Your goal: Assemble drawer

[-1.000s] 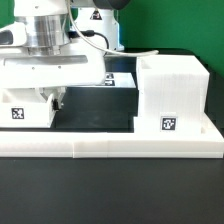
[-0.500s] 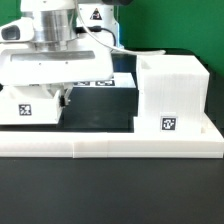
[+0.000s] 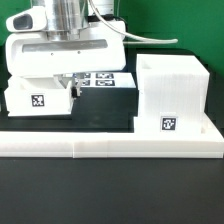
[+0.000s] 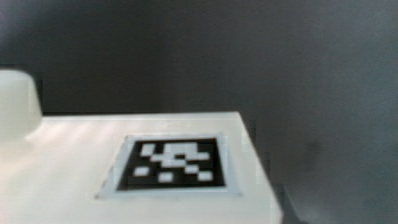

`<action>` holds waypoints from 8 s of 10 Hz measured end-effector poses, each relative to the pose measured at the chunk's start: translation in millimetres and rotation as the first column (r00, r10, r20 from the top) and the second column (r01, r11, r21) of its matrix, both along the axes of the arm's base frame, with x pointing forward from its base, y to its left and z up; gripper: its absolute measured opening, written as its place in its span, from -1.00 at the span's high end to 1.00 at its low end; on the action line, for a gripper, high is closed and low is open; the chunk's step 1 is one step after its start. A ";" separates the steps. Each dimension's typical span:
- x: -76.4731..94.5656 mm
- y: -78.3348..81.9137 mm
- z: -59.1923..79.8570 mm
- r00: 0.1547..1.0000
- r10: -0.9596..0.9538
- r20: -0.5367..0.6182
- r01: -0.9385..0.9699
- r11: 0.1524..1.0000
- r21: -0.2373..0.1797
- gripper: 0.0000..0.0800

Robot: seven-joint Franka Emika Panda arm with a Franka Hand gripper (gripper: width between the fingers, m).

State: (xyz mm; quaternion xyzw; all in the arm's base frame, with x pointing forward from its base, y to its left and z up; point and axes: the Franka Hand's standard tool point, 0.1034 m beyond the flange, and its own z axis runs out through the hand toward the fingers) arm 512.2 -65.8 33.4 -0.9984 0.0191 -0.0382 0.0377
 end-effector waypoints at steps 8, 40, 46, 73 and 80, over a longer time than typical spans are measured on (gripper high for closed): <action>0.7 -1.9 -2.5 0.775 0.632 -0.017 -0.631 0.771 -0.084 0.89; 12.5 56.4 -16.2 0.139 0.987 -0.078 -0.985 0.129 -0.112 0.89; 12.8 63.6 -20.9 0.118 0.990 -0.076 -0.988 0.110 -0.106 0.89; 26.9 69.9 -20.3 -0.021 0.989 -0.147 -0.997 -0.032 -0.075 0.89; 28.7 74.5 -22.4 -0.073 0.986 -0.153 -0.994 -0.085 -0.072 0.89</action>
Offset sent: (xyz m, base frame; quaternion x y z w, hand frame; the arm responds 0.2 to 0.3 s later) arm 0.0055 0.0191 0.0031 0.0241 -0.0215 -0.2875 0.9572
